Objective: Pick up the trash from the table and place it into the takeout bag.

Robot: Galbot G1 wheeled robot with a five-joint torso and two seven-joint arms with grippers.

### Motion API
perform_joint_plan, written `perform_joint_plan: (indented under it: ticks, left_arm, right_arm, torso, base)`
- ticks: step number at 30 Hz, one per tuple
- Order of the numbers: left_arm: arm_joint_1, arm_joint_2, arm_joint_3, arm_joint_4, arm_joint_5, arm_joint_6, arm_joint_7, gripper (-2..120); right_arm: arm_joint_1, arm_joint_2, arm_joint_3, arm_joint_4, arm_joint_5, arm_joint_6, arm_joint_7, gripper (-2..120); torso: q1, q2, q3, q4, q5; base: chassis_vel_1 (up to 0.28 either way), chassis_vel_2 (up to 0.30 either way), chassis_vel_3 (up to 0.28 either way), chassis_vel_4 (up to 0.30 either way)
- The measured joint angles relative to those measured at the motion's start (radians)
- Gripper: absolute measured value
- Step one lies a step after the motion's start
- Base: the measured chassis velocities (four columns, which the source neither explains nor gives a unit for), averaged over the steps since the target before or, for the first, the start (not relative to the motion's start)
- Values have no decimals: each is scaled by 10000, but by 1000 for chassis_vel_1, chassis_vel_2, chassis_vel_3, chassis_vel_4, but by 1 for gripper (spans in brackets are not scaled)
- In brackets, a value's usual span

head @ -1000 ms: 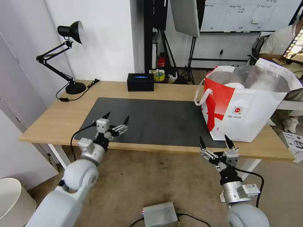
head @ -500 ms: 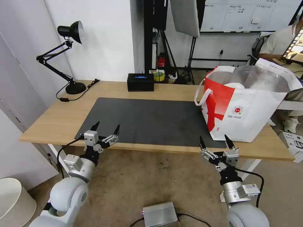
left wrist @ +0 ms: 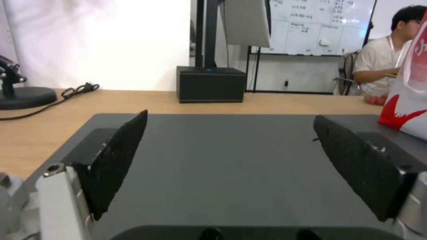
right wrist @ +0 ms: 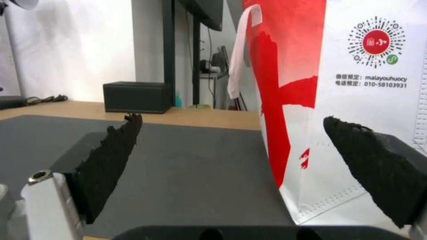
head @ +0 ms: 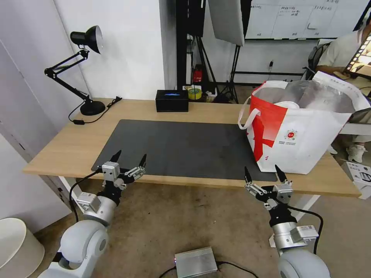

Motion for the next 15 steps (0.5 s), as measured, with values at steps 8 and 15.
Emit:
perform_joint_plan:
  ticks: [8, 15]
  left_arm:
    - [0, -1, 9, 9, 3, -4, 6, 100]
    - [-7, 1, 16, 14, 3, -3, 6, 100]
  right_arm:
    - [0, 0, 0, 0, 0, 0, 0, 100]
    - [0, 0, 0, 0, 0, 0, 0, 100]
  torso:
    - [0, 0, 0, 0, 0]
    - [0, 0, 0, 0, 0]
  base:
    - [0, 0, 0, 0]
    - [0, 0, 0, 0]
